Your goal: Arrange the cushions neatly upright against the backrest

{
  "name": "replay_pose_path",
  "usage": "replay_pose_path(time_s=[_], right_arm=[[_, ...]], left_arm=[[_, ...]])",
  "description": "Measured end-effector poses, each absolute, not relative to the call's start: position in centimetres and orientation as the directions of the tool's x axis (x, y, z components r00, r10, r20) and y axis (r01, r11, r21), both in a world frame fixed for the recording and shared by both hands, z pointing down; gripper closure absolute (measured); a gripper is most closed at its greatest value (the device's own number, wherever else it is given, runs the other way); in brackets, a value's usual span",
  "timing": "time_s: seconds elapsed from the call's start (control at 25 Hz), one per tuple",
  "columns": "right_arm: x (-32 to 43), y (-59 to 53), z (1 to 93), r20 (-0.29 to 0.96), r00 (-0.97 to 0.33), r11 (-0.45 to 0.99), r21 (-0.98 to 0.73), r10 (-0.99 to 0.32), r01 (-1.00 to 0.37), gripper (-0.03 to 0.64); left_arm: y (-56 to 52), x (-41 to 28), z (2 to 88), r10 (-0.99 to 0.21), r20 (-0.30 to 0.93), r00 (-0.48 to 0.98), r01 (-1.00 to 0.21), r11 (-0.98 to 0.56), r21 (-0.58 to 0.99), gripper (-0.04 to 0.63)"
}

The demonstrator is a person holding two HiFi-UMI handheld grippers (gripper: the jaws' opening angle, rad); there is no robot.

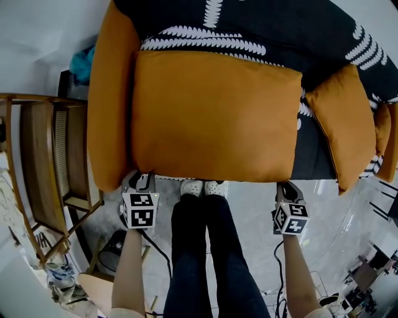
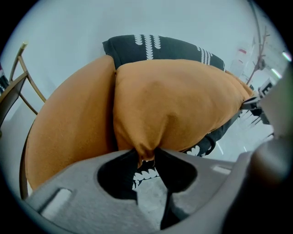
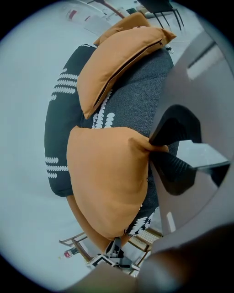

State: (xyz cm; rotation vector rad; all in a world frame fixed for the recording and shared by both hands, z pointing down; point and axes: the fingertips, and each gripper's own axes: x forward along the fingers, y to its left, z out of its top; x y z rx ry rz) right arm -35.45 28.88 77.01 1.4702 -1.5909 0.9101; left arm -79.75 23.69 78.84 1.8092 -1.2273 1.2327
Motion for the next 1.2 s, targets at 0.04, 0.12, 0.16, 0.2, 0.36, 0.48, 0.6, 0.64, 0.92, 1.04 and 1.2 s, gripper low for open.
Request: replay_pose_path(time_s=[0.04,0.12,0.16,0.2,0.36,0.48,0.6,0.64,0.92,1.04,1.2], right_arm=[[-35.5,28.7,76.7,0.894,-0.038,0.082,-0.001,-0.447,-0.997,0.554],[-35.4,28.5,75.8,0.892,-0.041,0.089,0.000,-0.451,-0.996,0.554],[-35.4,28.3,75.3,0.891,-0.041,0.091,0.001,-0.453,-0.996,0.555],[-35.3,28.2,74.8,0.889,-0.041,0.091,0.001,-0.456,-0.996,0.555],[-35.1,27.1,72.2,0.877,-0.049,0.095,-0.004,-0.479,-0.995,0.557],[-34.9,26.1,70.0,0.863,-0.058,0.107,-0.004,-0.502,-0.994,0.557],[-34.7,24.7,67.9,0.847,-0.062,0.116,-0.001,-0.528,-0.993,0.558],[-34.6,24.2,67.2,0.843,-0.063,0.118,0.000,-0.535,-0.993,0.558],[-34.0,20.4,62.2,0.803,-0.101,0.144,-0.019,-0.587,-0.989,0.560],[-33.8,18.1,60.4,0.778,-0.119,0.155,-0.029,-0.617,-0.988,0.560],[-33.5,16.1,58.2,0.761,-0.114,0.154,-0.019,-0.639,-0.988,0.561]], left_arm=[[23.6,-79.8,78.5,-0.345,0.929,0.131,-0.927,-0.375,-0.008,0.474],[23.3,-79.7,77.5,-0.349,0.928,0.131,-0.927,-0.374,-0.010,0.479],[23.2,-79.6,77.0,-0.355,0.926,0.131,-0.927,-0.374,-0.012,0.480],[23.0,-79.5,76.4,-0.362,0.923,0.131,-0.927,-0.374,-0.015,0.482],[22.4,-79.4,73.7,-0.392,0.912,0.123,-0.934,-0.356,-0.027,0.489],[21.4,-79.2,71.5,-0.419,0.900,0.124,-0.938,-0.345,-0.032,0.494],[20.0,-79.0,69.2,-0.448,0.886,0.120,-0.939,-0.341,-0.045,0.500],[19.5,-78.9,68.5,-0.457,0.882,0.119,-0.940,-0.339,-0.049,0.503],[16.1,-78.5,63.4,-0.508,0.856,0.093,-0.940,-0.328,-0.092,0.522],[13.9,-78.3,61.2,-0.537,0.840,0.082,-0.942,-0.317,-0.111,0.537],[12.1,-78.0,58.6,-0.565,0.823,0.068,-0.946,-0.298,-0.127,0.558]])
